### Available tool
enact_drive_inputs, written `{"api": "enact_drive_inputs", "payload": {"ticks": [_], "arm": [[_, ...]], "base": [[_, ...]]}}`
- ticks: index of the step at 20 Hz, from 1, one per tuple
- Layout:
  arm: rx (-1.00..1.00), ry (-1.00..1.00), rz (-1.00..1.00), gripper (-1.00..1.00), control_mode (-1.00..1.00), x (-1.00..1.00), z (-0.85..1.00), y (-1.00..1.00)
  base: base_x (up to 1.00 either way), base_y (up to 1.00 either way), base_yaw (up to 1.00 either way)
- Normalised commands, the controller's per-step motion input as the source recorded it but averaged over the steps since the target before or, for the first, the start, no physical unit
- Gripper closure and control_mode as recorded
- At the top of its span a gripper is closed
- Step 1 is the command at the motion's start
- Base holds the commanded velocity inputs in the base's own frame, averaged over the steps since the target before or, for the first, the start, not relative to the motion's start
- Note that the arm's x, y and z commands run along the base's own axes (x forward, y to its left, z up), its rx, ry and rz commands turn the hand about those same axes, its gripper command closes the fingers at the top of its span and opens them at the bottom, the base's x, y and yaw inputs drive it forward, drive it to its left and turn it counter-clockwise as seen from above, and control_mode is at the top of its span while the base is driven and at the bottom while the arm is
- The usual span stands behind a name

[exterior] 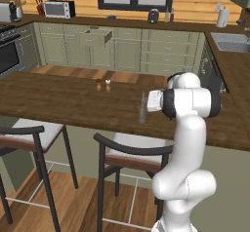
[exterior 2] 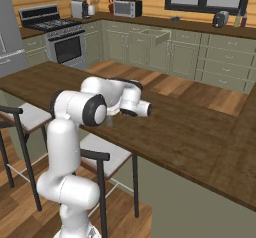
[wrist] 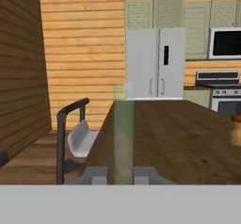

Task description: Take a straw from the drawer in front and place it inside the glass cup on the dining counter.

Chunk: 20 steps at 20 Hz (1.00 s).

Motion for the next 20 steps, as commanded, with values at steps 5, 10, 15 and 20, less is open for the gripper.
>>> {"api": "enact_drive_inputs", "payload": {"ticks": [5, 10, 15, 20], "arm": [[0.0, 0.0, 0.01, 1.0, -1.0, 0.03, -0.12, -0.03], [0.0, -0.01, 0.02, 1.0, -1.0, -0.08, -0.02, -0.06], [0.0, 0.0, 0.02, 1.0, -1.0, -0.1, -0.09, -0.03], [0.0, 0.0, 0.01, -1.0, -1.0, 0.0, -0.12, 0.0]], "base": [[0.0, 0.0, 0.0], [0.0, 0.0, 0.0], [0.0, 0.0, 0.0], [0.0, 0.0, 0.0]]}}
